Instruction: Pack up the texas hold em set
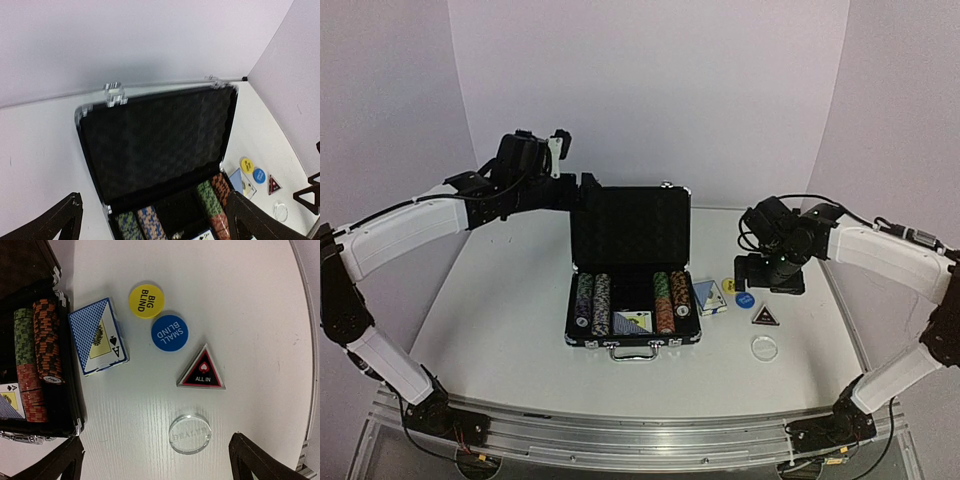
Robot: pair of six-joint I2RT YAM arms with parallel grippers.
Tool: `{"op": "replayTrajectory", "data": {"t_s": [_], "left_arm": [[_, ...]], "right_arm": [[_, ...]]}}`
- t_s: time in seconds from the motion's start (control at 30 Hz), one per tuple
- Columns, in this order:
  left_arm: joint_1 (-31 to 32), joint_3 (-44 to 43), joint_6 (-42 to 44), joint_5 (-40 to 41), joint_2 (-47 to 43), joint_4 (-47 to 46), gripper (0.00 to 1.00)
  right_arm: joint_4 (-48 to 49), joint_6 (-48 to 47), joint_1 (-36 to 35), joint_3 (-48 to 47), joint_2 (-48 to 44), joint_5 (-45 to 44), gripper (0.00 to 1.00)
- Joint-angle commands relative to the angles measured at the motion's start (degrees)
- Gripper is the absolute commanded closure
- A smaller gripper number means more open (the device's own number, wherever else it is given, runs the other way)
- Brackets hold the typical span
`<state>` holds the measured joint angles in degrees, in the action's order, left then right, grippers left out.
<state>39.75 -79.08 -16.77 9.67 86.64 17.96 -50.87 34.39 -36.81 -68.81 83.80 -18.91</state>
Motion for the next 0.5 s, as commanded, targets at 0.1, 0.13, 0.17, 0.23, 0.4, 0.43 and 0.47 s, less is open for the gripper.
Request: {"op": "replayTrajectory", "data": {"t_s": [0.1,0.13,0.17,0.23,0.4,0.43,0.47], "left_arm": [[0.1,13.9,-18.6,1.7,-7.6,8.1,0.00],[0.0,15.2,-19.5,1.1,-8.3,8.6,0.00],[0.0,16.1,-20.3,0.6,-8.8,9.0,0.00],[0.1,17.7,-21.2,-0.4,-9.8,9.3,0.00],[0.1,20.0,-22.4,-0.8,-11.2,9.7,0.00],[0.1,20.1,-22.5,-0.8,-11.3,9.9,0.00],[0.1,20.3,-22.7,-0.8,-11.4,10.2,0.00]], "right_arm": [[10.3,-15.3,3.9,-5.3,14.4,16.5,0.02],[10.7,-16.8,4.5,-6.2,16.1,17.9,0.02],[11.0,-18.7,5.2,-6.9,17.8,19.0,0.04],[12.3,-21.8,6.2,-7.3,20.3,20.1,0.05],[15.4,-27.4,7.1,-6.2,23.0,23.1,0.05],[15.9,-28.1,7.1,-5.8,23.4,23.1,0.05],[16.2,-28.6,7.2,-5.5,23.9,23.0,0.05]]}}
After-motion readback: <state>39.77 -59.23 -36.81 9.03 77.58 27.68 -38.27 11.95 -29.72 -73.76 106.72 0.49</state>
